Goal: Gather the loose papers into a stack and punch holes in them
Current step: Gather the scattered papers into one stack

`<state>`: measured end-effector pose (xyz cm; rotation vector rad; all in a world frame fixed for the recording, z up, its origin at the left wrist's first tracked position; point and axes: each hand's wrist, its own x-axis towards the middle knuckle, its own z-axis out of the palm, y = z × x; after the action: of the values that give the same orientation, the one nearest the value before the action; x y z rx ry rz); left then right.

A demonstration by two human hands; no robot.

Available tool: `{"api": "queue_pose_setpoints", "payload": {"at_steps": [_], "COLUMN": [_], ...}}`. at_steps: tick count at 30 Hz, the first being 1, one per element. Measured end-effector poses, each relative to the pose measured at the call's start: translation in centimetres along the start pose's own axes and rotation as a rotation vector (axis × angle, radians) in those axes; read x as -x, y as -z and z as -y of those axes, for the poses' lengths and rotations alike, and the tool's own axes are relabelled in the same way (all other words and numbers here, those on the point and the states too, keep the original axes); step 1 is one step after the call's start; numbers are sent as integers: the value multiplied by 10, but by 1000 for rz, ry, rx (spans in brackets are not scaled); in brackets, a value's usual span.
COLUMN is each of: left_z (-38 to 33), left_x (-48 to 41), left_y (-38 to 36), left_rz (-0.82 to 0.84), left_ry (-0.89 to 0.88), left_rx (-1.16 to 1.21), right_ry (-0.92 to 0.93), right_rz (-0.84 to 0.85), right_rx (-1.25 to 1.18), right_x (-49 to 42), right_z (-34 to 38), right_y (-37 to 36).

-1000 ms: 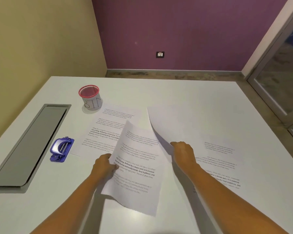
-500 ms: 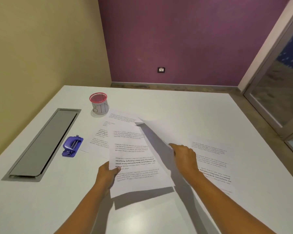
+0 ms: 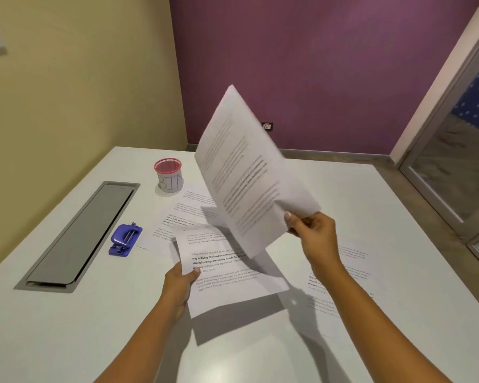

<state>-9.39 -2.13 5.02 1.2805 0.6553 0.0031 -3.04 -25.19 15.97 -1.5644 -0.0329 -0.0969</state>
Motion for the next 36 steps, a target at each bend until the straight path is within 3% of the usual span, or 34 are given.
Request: {"api": "queue_pose_setpoints", "payload": {"at_steps": [4,10,27,36], "left_z": [-4,-8,-6,-19], "left_x": [1,2,0,0], "left_y": [-6,-11,-4,-8], "left_rz": [28,48,55,173], "left_ry": [12,33,120,27], "left_rx": [73,155,126,85], "right_ry": [-268,-529,-699,-735], "right_rz": [-134,-202,-23,-70], "right_rx": [-282,-223,-41,-32], "right_x": [2,25,34,36], "right_z": [-12,-56,-104,-121], "right_y": [2,3,1,23]}}
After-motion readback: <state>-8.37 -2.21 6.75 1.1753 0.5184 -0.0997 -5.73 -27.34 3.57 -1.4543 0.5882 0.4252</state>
